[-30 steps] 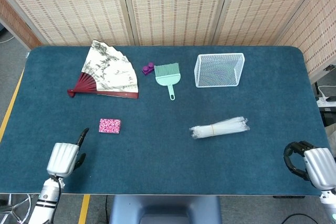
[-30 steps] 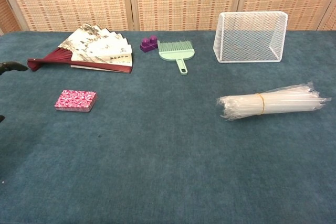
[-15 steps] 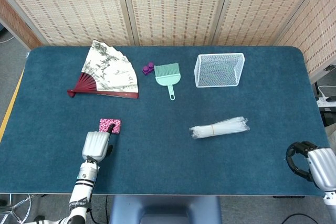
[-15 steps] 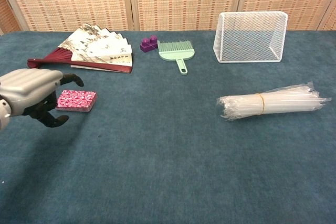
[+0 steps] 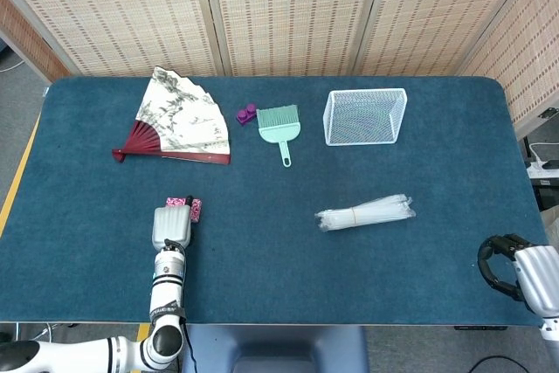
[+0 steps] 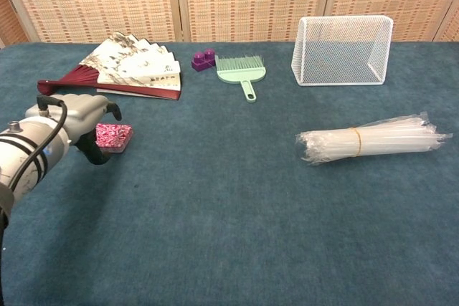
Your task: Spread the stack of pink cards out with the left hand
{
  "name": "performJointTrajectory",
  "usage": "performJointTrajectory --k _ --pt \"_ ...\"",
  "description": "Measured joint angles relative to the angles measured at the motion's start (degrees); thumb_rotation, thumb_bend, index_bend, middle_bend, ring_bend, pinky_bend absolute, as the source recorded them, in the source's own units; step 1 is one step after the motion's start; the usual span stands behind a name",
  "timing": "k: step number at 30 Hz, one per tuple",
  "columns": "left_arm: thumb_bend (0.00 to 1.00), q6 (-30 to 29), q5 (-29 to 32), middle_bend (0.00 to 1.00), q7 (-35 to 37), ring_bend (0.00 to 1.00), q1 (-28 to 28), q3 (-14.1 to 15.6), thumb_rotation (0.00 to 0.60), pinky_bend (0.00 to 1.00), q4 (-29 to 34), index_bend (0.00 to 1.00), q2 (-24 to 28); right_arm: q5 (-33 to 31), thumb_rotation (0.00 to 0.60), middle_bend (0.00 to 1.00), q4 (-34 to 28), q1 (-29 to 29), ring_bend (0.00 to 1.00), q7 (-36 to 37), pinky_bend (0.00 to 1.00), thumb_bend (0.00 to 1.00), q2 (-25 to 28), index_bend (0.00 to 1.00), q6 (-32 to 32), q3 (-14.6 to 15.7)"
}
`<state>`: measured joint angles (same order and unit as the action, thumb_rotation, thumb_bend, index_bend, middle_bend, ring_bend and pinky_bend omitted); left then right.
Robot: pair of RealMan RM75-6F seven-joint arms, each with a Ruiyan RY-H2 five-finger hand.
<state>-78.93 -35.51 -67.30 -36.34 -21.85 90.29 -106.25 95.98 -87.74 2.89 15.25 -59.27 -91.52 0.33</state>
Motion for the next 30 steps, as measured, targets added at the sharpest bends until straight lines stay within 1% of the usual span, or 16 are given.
performJointTrajectory --k 6,15,22,30 --pt "0.36 -1.49 2.98 1.00 -0.02 1.00 -1.87 -0.95 0.600 1.00 -3.39 0.20 -1.46 0.13 0.600 0.58 -0.04 0.06 0.52 -0.16 0.80 0.46 0.00 0.64 0.19 0.07" --pt "0.36 -3.14 5.53 1.00 0.74 1.00 -4.13 -1.78 0.600 1.00 -5.93 0.20 -3.50 0.11 0.600 0.58 -0.23 0.09 0.52 -0.33 0.80 0.46 0.06 0.64 0.34 0.10" --pt "0.36 -3.21 6.59 1.00 0.91 1.00 -5.44 -1.66 0.600 1.00 -8.07 0.20 -4.29 0.03 0.600 0.58 -0.16 0.06 0.52 0.02 0.80 0.46 0.15 0.64 0.25 0.03" --pt "0.36 -3.33 7.22 1.00 1.70 1.00 -5.87 -1.26 0.600 1.00 -8.81 0.20 -4.02 0.20 0.600 0.58 -0.19 0.05 0.52 -0.12 0.80 0.46 0.12 0.64 0.26 0.12"
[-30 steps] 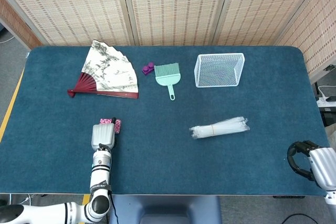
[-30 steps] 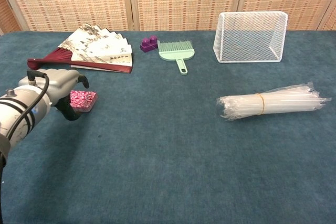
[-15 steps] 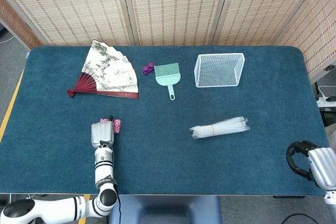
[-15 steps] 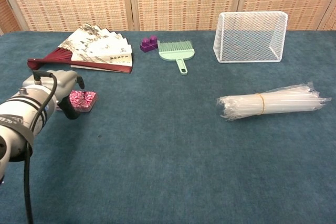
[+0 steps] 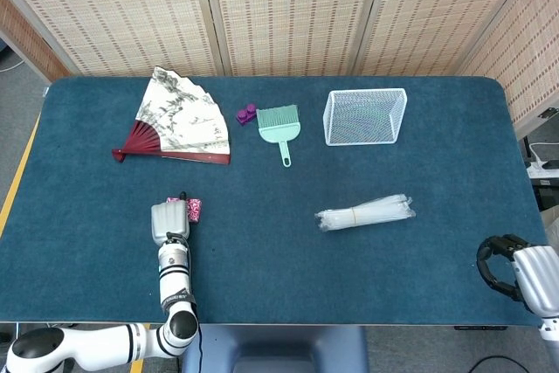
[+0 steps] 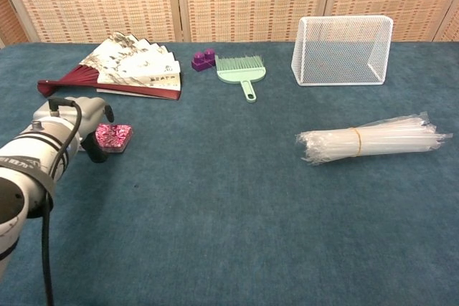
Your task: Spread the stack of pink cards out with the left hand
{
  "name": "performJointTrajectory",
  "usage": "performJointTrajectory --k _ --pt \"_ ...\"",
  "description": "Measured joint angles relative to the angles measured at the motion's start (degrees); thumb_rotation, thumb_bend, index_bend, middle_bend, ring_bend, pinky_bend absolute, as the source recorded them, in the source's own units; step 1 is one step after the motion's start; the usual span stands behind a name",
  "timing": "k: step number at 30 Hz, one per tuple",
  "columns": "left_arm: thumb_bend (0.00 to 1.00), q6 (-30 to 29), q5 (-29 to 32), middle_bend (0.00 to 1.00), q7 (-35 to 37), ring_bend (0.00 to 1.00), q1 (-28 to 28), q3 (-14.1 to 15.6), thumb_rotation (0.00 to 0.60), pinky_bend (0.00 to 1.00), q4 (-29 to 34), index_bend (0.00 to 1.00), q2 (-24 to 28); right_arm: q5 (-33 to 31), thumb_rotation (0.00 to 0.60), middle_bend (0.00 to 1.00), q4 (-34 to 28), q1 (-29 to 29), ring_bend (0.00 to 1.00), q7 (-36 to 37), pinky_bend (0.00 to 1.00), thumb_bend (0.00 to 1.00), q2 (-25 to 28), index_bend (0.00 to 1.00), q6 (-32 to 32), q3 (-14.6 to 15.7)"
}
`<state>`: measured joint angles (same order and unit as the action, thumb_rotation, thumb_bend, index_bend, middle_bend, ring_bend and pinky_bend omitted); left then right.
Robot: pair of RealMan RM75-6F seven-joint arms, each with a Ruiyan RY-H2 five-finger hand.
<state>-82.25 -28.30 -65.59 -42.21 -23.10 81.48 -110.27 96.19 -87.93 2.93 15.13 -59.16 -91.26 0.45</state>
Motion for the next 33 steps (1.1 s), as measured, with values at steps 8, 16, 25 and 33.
performJointTrajectory --k 8,16,25,33 --pt "0.36 -0.10 0.06 1.00 0.77 1.00 -0.22 0.56 0.600 1.00 -0.67 0.20 0.16 -0.01 0.600 0.58 -0.13 0.06 0.52 -0.11 0.80 0.46 0.05 0.64 0.22 0.05" --pt "0.38 0.36 0.23 1.00 1.62 1.00 -0.44 0.86 0.600 1.00 -1.58 0.21 0.09 0.09 0.600 0.58 -0.15 0.06 0.52 -0.05 0.80 0.46 0.09 0.64 0.22 0.10" --pt "0.39 0.65 0.11 1.00 2.44 1.00 -0.68 1.18 0.600 1.00 -2.10 0.21 -0.02 0.11 0.600 0.58 -0.30 0.14 0.52 -0.11 0.80 0.46 0.21 0.64 0.50 0.20" --pt "0.39 1.01 0.23 1.00 2.88 1.00 -0.95 1.24 0.600 1.00 -2.47 0.21 -0.21 0.13 0.600 0.58 -0.32 0.15 0.52 -0.06 0.80 0.46 0.29 0.64 0.54 0.24"
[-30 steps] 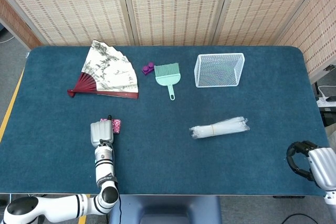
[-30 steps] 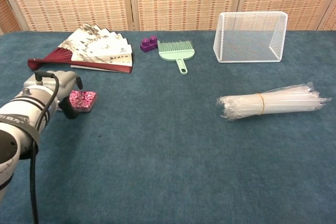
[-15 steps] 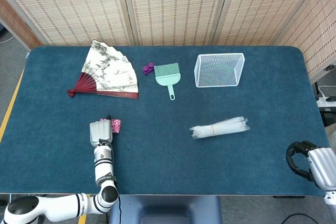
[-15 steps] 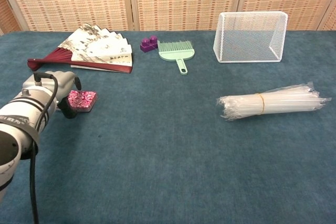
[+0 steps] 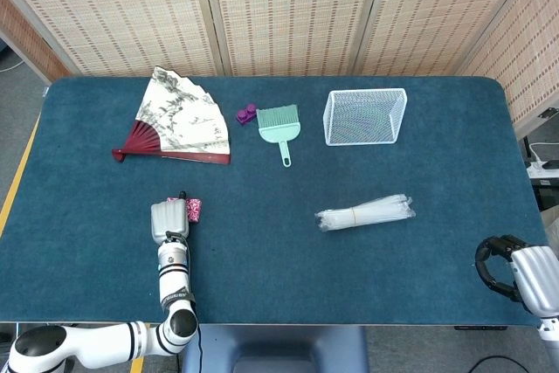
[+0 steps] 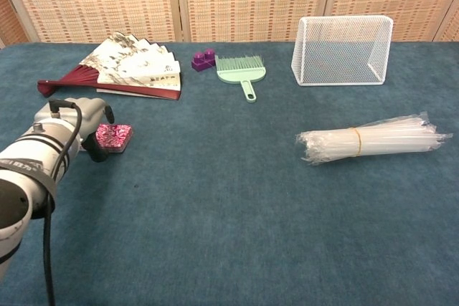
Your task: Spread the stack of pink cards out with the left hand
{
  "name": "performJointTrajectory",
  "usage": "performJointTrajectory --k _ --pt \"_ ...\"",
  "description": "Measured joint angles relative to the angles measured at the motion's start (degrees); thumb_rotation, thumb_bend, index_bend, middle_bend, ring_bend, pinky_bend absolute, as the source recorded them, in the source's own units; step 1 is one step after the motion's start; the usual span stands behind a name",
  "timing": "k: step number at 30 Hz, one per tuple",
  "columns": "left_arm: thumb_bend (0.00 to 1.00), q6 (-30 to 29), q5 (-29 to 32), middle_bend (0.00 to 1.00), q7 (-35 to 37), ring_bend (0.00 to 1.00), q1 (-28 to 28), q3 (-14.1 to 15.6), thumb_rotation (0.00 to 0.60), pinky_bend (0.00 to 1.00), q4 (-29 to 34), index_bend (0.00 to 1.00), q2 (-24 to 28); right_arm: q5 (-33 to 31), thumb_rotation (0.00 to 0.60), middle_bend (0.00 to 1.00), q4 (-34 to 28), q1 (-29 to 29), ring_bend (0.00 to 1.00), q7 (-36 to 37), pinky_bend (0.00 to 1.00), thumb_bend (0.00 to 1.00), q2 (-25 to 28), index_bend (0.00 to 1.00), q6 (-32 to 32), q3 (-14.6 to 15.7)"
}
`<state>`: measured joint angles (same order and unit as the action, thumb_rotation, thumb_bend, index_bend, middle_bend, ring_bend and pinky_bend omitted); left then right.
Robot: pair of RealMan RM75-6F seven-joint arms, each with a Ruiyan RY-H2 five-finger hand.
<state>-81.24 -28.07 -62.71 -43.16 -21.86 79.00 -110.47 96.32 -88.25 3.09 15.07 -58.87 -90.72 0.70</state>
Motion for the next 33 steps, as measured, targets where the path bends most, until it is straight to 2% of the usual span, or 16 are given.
performJointTrajectory --k 9,23,33 --pt "0.39 0.50 -0.40 1.00 0.76 1.00 -0.09 0.30 0.600 1.00 -0.12 0.27 0.18 -0.05 0.600 0.58 -0.04 0.02 0.52 0.04 0.80 0.46 0.03 0.64 0.05 -0.02" --pt "0.39 -0.04 -1.95 1.00 1.86 1.00 0.18 1.06 0.600 1.00 1.75 0.29 1.00 -0.11 0.600 0.58 -0.14 0.10 0.52 0.03 0.80 0.46 0.12 0.64 0.25 0.00" --pt "0.39 -2.23 -5.92 1.00 2.85 1.00 2.02 4.07 0.600 1.00 6.28 0.30 4.11 -0.21 0.600 0.58 -0.30 0.18 0.52 -0.31 0.80 0.46 0.11 0.64 0.54 0.03"
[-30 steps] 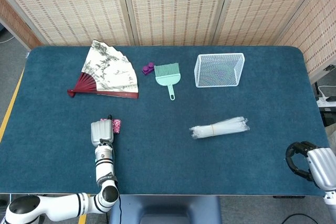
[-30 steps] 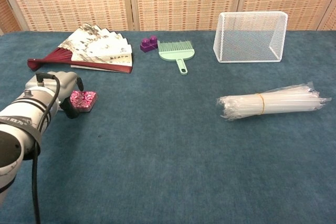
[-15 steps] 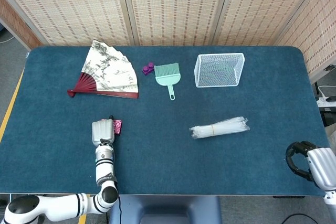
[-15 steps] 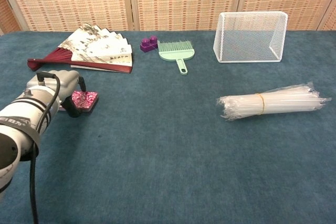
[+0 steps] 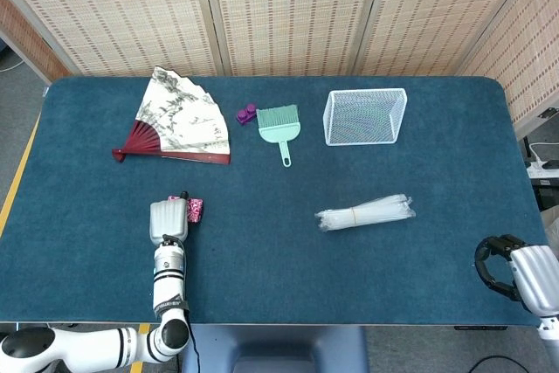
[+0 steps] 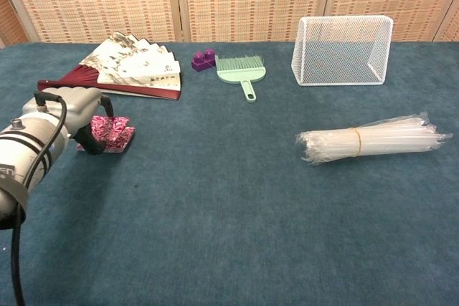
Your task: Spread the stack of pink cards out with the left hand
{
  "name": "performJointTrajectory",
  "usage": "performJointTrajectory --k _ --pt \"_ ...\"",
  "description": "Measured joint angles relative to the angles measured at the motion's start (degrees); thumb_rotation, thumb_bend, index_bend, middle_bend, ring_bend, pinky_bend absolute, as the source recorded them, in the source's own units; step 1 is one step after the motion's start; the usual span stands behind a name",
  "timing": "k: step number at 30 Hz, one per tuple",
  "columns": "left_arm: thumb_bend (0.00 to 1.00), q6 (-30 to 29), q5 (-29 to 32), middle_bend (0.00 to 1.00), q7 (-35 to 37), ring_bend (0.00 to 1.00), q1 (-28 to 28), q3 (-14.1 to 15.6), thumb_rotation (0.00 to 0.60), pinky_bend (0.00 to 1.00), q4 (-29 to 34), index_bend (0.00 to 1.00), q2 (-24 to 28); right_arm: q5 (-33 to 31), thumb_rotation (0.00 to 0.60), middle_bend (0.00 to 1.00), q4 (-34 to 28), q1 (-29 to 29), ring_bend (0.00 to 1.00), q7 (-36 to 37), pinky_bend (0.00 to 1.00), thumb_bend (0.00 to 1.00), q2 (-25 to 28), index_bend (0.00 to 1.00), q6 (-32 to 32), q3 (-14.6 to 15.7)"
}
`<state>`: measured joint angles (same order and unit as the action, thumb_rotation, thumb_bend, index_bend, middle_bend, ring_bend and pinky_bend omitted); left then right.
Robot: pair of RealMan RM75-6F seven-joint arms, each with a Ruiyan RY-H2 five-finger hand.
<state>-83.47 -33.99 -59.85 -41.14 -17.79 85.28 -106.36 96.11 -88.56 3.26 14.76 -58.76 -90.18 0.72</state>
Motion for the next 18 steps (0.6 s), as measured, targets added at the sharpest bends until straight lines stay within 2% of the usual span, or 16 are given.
performJointTrajectory --k 8,18 --pt "0.39 -0.43 -1.91 1.00 0.76 1.00 2.06 1.99 0.600 1.00 1.25 0.30 4.48 -0.10 0.600 0.58 -0.08 0.05 0.52 -0.20 0.80 0.46 -0.07 0.64 0.15 -0.03" --pt "0.39 4.88 -0.80 1.00 3.53 1.00 4.49 2.98 0.600 1.00 -2.54 0.31 10.28 -0.14 0.600 0.58 -0.11 -0.03 0.52 -0.22 0.80 0.46 -0.12 0.64 -0.04 -0.09"
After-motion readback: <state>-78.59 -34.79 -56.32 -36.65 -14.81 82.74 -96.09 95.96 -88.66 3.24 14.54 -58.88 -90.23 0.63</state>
